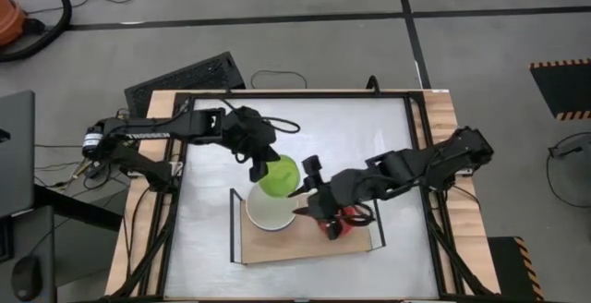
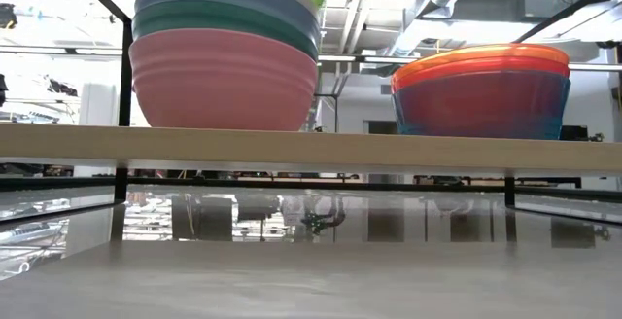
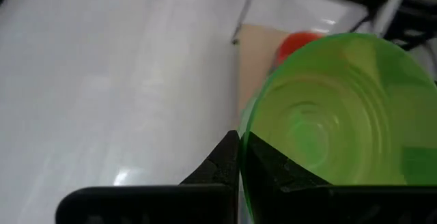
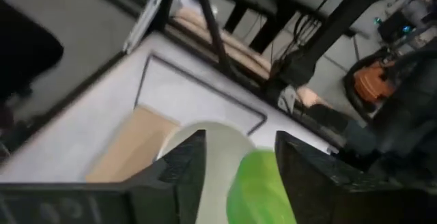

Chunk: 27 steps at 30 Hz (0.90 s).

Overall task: Place and stack bowls onto a shelf
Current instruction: Stack the small green bowl on top of the small orange bowl on the shelf

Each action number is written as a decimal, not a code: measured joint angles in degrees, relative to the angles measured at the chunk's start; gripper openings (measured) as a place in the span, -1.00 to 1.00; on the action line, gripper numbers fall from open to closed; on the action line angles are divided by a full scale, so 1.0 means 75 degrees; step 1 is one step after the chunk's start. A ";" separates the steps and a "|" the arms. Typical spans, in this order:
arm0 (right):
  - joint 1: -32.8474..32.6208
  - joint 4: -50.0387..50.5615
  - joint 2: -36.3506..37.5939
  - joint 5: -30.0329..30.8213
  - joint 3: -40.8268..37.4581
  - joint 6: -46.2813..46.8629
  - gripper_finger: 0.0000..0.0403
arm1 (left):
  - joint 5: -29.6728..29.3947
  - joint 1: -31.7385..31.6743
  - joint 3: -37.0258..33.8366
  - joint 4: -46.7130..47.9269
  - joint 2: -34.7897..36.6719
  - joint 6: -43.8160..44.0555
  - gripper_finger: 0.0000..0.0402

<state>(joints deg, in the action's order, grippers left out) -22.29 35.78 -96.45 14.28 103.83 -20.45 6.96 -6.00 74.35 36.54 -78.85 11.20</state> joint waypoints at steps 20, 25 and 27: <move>0.0474 0.1177 -0.0497 -0.1240 0.0848 -0.0139 0.07 | 0.0596 0.0559 0.1209 0.0074 -0.0258 -0.0023 -1.00; 0.0543 0.1856 -0.0577 -0.1345 0.0854 -0.0031 0.05 | 0.0965 0.0569 0.1493 0.0199 -0.0675 -0.0027 -1.00; 0.0543 0.2040 -0.0596 -0.1346 0.0856 0.0064 0.01 | 0.0980 0.0571 0.1654 0.0264 -0.0869 -0.0074 -1.00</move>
<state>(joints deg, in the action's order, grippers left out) -18.22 51.09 -100.92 4.19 110.25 -19.97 14.31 -1.72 86.75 38.52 -85.37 10.65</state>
